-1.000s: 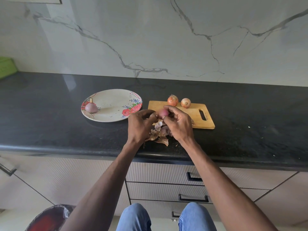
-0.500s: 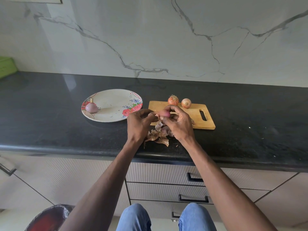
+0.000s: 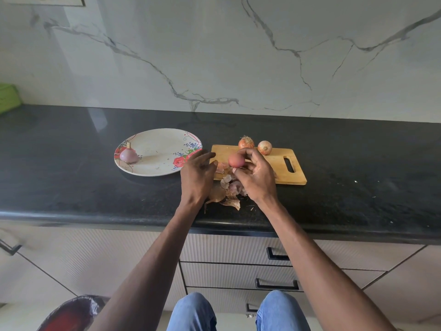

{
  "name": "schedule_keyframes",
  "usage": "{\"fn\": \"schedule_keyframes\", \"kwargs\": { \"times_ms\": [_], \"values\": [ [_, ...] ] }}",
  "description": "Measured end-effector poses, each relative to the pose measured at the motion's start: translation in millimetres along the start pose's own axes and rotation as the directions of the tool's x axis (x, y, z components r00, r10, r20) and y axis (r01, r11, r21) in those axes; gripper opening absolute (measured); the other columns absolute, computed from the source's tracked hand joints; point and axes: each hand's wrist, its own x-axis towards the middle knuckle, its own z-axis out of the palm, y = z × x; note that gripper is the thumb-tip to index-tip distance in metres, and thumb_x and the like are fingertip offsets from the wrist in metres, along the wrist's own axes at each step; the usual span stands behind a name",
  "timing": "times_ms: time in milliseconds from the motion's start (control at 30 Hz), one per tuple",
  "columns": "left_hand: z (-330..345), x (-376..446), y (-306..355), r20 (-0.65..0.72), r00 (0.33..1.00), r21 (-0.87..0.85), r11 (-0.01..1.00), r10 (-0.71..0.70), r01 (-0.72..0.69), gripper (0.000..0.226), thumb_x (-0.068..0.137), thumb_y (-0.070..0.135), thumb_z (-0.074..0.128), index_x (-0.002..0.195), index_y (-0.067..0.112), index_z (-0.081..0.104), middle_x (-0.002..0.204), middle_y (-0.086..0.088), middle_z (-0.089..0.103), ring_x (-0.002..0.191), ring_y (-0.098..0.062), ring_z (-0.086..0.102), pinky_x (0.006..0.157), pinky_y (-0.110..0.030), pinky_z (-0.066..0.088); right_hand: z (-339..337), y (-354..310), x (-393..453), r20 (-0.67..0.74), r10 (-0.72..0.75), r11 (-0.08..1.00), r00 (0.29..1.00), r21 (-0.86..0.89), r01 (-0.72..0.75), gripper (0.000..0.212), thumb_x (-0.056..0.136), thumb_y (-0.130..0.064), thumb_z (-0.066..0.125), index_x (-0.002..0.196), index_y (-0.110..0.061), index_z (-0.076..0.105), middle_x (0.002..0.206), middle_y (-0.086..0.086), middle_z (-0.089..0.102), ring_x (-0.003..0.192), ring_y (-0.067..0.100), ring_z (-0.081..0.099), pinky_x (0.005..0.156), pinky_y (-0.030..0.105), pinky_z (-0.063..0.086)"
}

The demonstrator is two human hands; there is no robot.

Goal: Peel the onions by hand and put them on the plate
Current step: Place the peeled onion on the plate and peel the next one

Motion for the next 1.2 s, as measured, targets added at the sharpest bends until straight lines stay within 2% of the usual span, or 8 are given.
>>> {"fn": "schedule_keyframes", "kwargs": {
  "times_ms": [67,167,267,533,767,833,933,1200],
  "values": [
    [-1,-1,-1,0.038,0.999,-0.034,0.999,0.021,-0.02,0.026,0.093,0.014,0.069,0.117,0.009,0.075,0.13,-0.002,0.067,0.099,0.008,0.061,0.087,-0.005,0.046,0,0,0,-0.015,-0.01,1.0,1.0,-0.026,0.009,0.044,0.079,-0.002,0.079,0.107,-0.029,0.06,0.102,-0.016,0.068,0.092,-0.002,0.068,0.079,0.018,0.057],
    [0,-4,0,0.109,0.994,-0.101,0.995,0.009,0.002,0.024,0.093,0.017,0.07,0.116,0.012,0.076,0.11,0.0,0.076,0.097,-0.004,0.071,0.088,-0.026,0.057,0,2,0,-0.026,-0.027,0.999,0.999,-0.033,0.026,0.043,0.078,-0.006,0.081,0.113,-0.023,0.064,0.105,-0.005,0.072,0.093,0.004,0.07,0.08,0.02,0.057],
    [-1,-7,3,0.151,0.988,-0.178,0.984,0.03,-0.003,0.02,0.094,0.012,0.068,0.11,0.018,0.079,0.09,0.011,0.078,0.086,-0.009,0.075,0.078,-0.026,0.058,-1,5,1,-0.036,-0.053,0.998,0.998,-0.024,0.052,0.042,0.079,-0.004,0.08,0.118,-0.013,0.068,0.11,0.003,0.072,0.096,0.008,0.071,0.081,0.019,0.056],
    [-2,-5,-1,0.262,0.957,-0.408,0.884,-0.126,0.228,0.021,0.094,0.018,0.071,0.107,0.003,0.078,0.089,-0.015,0.078,0.085,-0.037,0.075,0.083,-0.054,0.061,-1,13,3,-0.037,-0.152,0.983,0.988,-0.113,0.147,0.041,0.08,-0.002,0.079,0.119,-0.01,0.07,0.117,0.003,0.07,0.107,0.016,0.068,0.089,0.031,0.058],
    [-1,-3,-3,0.301,0.937,-0.483,0.819,-0.178,0.31,0.016,0.094,0.012,0.069,0.099,-0.001,0.077,0.089,-0.021,0.076,0.078,-0.029,0.075,0.077,-0.038,0.062,-1,15,4,-0.007,-0.208,0.963,0.978,-0.177,0.204,0.04,0.078,-0.004,0.081,0.117,-0.007,0.071,0.117,0.006,0.07,0.11,0.016,0.066,0.093,0.024,0.055],
    [-2,-3,-3,0.294,0.939,-0.485,0.819,-0.177,0.306,0.015,0.094,0.01,0.068,0.097,-0.002,0.077,0.088,-0.022,0.076,0.075,-0.026,0.074,0.073,-0.033,0.063,-1,15,4,0.004,-0.208,0.964,0.978,-0.17,0.205,0.04,0.078,-0.004,0.08,0.117,-0.008,0.071,0.117,0.005,0.07,0.11,0.016,0.066,0.093,0.03,0.056],
    [-2,-3,-4,0.276,0.946,-0.473,0.832,-0.171,0.288,0.014,0.095,0.007,0.066,0.094,-0.003,0.077,0.085,-0.022,0.076,0.073,-0.026,0.074,0.072,-0.034,0.062,0,15,3,0.016,-0.228,0.957,0.974,-0.179,0.227,0.041,0.078,-0.002,0.08,0.117,-0.008,0.071,0.116,0.005,0.069,0.109,0.017,0.066,0.093,0.036,0.057],
    [0,-4,-4,0.237,0.956,-0.456,0.849,-0.174,0.267,0.014,0.097,0.007,0.064,0.095,0.0,0.077,0.083,-0.02,0.076,0.077,-0.033,0.074,0.077,-0.042,0.061,1,13,2,0.013,-0.263,0.945,0.965,-0.199,0.26,0.04,0.08,0.0,0.078,0.118,-0.007,0.07,0.116,0.005,0.069,0.109,0.014,0.065,0.093,0.03,0.056]
  ]
}}
